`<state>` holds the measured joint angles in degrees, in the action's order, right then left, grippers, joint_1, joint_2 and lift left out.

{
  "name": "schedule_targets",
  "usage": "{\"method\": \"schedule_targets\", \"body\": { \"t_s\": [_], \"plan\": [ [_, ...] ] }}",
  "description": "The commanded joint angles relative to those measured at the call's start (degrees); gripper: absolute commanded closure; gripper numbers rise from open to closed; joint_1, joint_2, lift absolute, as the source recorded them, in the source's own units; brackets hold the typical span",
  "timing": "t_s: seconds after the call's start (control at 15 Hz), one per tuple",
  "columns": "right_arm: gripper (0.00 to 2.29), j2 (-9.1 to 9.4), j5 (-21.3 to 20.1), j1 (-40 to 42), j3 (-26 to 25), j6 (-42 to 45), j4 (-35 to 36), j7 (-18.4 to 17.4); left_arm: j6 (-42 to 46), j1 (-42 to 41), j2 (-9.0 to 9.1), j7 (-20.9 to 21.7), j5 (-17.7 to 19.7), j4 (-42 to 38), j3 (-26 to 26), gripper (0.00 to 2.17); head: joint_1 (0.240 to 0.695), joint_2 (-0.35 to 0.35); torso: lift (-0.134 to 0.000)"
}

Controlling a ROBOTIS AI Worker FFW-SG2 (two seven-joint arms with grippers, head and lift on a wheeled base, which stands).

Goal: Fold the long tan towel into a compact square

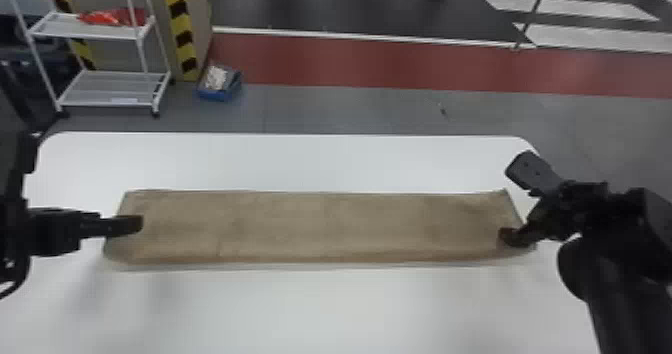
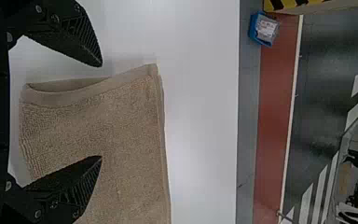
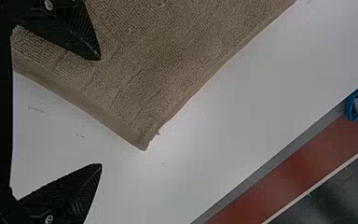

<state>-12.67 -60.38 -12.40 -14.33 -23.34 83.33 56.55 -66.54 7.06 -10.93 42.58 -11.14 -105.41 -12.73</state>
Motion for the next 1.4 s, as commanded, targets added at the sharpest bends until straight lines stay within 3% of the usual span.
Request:
{"method": "schedule_targets", "body": {
  "t_s": [0.0, 0.27, 0.47, 0.8, 0.87, 1.2, 1.27, 1.33],
  "plan": [
    [0.07, 0.01, 0.0, 0.0, 0.0, 0.7, -0.7, -0.3, 0.0, 2.0, -0.05, 0.0, -0.5, 4.1, 0.2, 0.21, 0.695, -0.129, -0.125],
    [0.07, -0.07, 0.0, 0.0, 0.1, 1.1, -1.3, -0.7, -0.4, 3.5, -0.23, 0.3, -0.6, 6.4, 0.3, 0.22, 0.695, -0.121, -0.125],
    [0.07, -0.16, 0.0, 0.0, 0.0, 1.1, -1.4, -0.7, -2.0, 3.6, -0.32, 1.0, -0.8, 6.4, 0.4, 0.50, 0.695, -0.122, -0.125],
    [0.07, -0.34, 0.0, 0.0, -0.3, 1.2, -1.9, -0.8, -5.8, 3.6, -0.93, 2.9, -1.1, 6.4, 0.9, 0.52, 0.695, -0.129, -0.125],
    [0.07, -0.34, 0.0, -0.1, -0.3, 1.2, -1.9, -0.9, -6.7, 3.6, -1.20, 3.7, -1.4, 6.4, 1.4, 0.62, 0.695, -0.132, -0.125],
    [0.07, -0.34, 0.0, -0.1, -0.3, 1.2, -2.4, -1.4, -7.6, 3.1, -1.11, 3.0, -1.1, 4.9, 0.5, 1.95, 0.695, -0.139, -0.125],
    [0.07, -0.25, 0.0, -0.1, -0.3, 1.2, -2.5, -1.4, -7.6, 2.8, -1.02, 3.0, -1.0, 3.9, -0.3, 2.12, 0.695, -0.138, -0.125],
    [0.07, -0.34, 0.0, -0.1, -0.3, 1.2, -2.6, -1.4, -7.6, 2.4, -1.11, 3.6, -0.9, 3.0, -0.9, 2.13, 0.695, -0.136, -0.125]
  ]
}}
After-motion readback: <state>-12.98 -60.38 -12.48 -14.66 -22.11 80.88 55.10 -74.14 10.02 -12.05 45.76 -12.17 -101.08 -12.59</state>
